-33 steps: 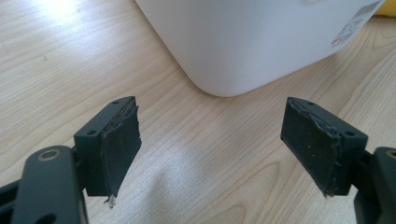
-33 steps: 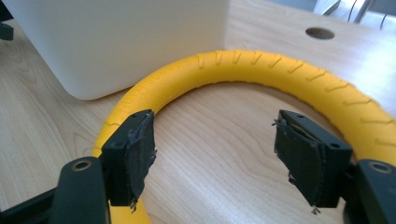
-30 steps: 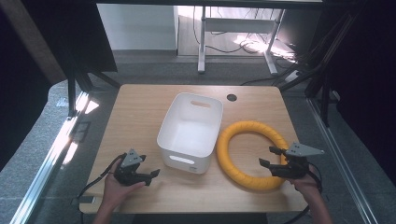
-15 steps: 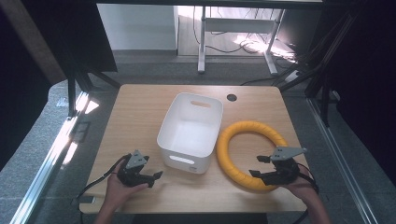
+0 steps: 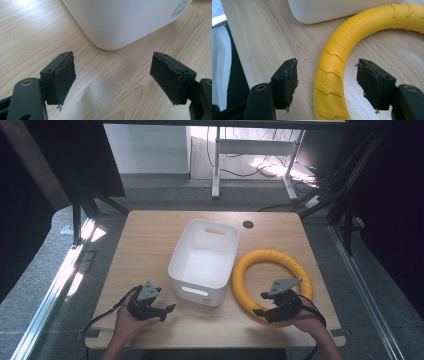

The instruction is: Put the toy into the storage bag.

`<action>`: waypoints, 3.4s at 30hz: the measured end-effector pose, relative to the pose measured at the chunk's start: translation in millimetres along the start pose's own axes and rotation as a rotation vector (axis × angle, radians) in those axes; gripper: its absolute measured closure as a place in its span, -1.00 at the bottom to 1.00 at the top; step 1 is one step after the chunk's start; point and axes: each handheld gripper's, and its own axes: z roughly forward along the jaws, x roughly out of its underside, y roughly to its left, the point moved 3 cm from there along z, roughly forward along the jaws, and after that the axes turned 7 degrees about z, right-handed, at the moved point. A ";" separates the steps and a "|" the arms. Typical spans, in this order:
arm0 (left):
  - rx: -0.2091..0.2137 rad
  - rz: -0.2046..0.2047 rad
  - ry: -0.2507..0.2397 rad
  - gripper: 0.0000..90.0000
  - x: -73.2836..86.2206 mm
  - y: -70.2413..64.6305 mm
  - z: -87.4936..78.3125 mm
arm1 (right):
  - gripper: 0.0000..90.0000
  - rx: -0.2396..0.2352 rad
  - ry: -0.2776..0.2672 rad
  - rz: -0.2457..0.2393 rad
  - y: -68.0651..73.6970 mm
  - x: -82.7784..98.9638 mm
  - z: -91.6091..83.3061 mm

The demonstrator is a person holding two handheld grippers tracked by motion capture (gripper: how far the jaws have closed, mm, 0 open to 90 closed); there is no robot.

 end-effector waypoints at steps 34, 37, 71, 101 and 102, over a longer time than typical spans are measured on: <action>0.012 -0.001 0.017 -0.55 0.8 -1.4 4.2 | -0.23 0.039 0.218 -0.007 -8.4 4.3 38.2; 0.012 -0.001 0.016 -0.55 0.7 -1.3 4.0 | -0.21 0.046 0.233 -0.012 -8.0 4.1 39.7; 0.016 0.003 0.024 -0.55 1.4 -1.7 5.8 | 0.13 -0.042 0.238 0.079 -13.4 2.0 41.3; 0.015 0.005 0.027 -0.55 1.5 -1.7 6.7 | 0.14 -0.132 -0.021 0.182 -24.5 -8.1 4.5; 0.015 0.006 0.027 -0.55 1.6 -1.7 6.8 | 0.14 -0.133 -0.036 0.186 -25.2 -8.8 1.2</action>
